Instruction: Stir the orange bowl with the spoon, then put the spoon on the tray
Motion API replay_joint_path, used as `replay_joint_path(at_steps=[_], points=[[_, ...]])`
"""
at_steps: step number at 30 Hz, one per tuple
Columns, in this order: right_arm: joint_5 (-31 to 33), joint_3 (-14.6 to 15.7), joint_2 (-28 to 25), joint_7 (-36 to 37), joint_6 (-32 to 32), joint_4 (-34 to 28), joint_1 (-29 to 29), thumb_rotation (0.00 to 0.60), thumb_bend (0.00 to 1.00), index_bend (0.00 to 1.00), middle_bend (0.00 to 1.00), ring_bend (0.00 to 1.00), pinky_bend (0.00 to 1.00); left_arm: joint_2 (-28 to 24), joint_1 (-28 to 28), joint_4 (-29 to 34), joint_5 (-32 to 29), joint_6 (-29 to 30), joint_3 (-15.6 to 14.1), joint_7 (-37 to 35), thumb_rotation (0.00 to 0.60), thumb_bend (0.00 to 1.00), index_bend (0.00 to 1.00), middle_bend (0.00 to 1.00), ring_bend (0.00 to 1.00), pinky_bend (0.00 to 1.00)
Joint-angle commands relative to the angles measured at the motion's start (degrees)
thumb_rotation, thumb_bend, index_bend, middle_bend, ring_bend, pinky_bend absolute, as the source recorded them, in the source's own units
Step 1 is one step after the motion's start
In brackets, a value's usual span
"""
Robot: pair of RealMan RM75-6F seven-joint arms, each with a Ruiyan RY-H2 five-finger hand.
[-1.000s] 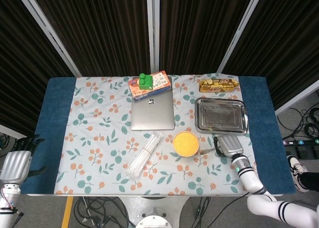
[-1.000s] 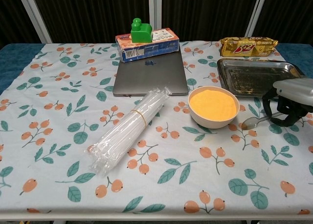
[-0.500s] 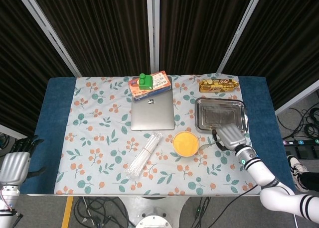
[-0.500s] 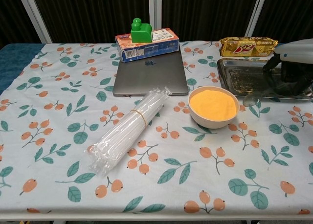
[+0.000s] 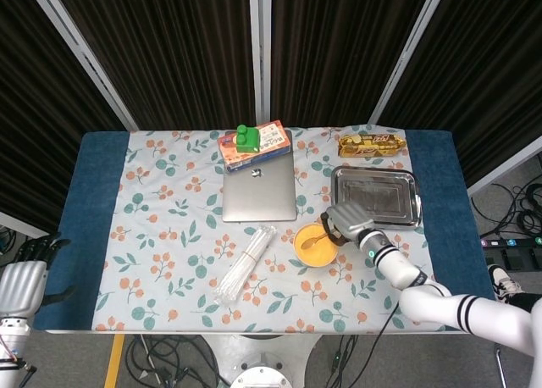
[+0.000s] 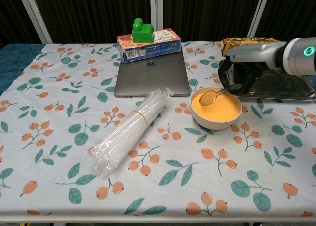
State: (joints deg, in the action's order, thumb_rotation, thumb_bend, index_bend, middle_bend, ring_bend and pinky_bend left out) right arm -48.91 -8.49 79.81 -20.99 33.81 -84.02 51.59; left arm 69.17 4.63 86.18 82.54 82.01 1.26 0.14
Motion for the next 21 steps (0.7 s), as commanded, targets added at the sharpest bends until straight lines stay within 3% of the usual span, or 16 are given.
replay_joint_path(at_steps=[1,4,9,16,21], points=[[0.9,1.5,1.3,-1.8,1.7,0.7,1.1,0.600,0.25,0.45,0.98,0.99,1.00,0.1,-0.1,-0.2,0.0,0.0,-0.1,-0.3,0.600,0.00,0.26,0.22,0.15,0.14],[1.1,2.3,1.3,-2.6,3.5,-0.2,1.2,0.600,0.17,0.36,0.98,0.99,1.00,0.2,-0.2,-0.5,0.1,0.0,-0.1,-0.6,0.600,0.00,0.26,0.22,0.15,0.14],[-1.7,2.7,0.1,-2.9,7.0,-2.5,0.7,0.600,0.11,0.35,0.98,0.99,1.00,0.3,-0.1,-0.6,0.4,0.2,0.0,-0.9,0.600,0.00,0.26,0.22,0.15,0.14],[-16.5,5.2,-1.2,-2.5,12.6,-1.8,-1.1,0.600,0.27,0.54,0.98,1.00,1.00,0.1,-0.2,-0.3,0.5,0.1,-0.1,-1.2,0.600,0.00,0.26,0.22,0.15,0.14],[-20.3,6.7,-0.5,-2.5,12.8,1.0,-1.6,0.600,0.29,0.56,0.98,1.00,1.00,0.1,-0.2,0.2,0.7,0.1,-0.1,-0.9,0.600,0.00,0.26,0.22,0.15,0.14]])
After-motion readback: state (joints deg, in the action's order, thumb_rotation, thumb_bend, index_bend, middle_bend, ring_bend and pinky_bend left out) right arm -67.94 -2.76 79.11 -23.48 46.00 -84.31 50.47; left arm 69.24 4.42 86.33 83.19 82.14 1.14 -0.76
